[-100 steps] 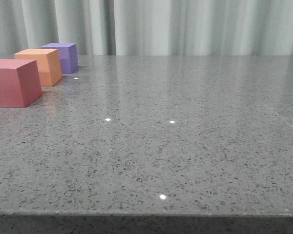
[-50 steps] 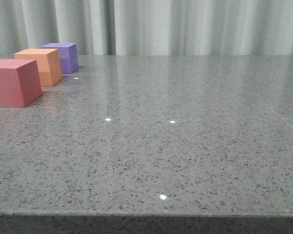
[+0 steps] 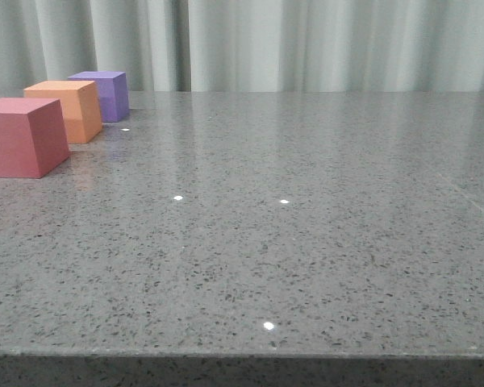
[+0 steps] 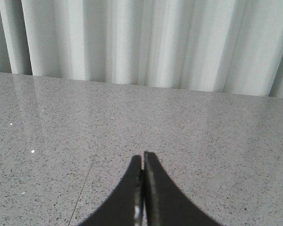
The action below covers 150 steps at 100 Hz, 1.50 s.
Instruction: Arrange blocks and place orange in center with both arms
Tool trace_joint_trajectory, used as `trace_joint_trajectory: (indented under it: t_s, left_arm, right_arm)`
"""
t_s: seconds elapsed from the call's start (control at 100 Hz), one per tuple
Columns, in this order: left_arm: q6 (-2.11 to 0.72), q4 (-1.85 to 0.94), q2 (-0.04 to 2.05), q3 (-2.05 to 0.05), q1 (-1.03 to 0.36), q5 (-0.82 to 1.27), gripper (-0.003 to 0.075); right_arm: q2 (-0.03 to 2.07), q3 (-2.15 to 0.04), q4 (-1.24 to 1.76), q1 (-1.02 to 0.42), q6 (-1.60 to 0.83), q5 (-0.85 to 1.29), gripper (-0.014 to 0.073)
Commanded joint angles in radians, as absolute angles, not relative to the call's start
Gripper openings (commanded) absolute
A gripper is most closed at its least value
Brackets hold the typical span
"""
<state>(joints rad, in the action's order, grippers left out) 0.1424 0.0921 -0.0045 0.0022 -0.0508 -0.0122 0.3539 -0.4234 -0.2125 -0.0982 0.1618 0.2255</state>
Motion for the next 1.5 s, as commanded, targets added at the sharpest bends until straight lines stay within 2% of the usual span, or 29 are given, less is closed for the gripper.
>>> trace_joint_trajectory:
  t_s: [0.0,1.49]
  left_arm:
    - [0.142,0.092,-0.036,0.046,-0.049,-0.085,-0.0019]
    - [0.142,0.092,-0.036,0.046,-0.049,-0.085,-0.0019]
  right_arm:
    - [0.359,-0.450,-0.229,-0.093,0.154,0.146,-0.0067]
    - [0.359,-0.438,-0.202,-0.093,0.154,0.131,-0.0067]
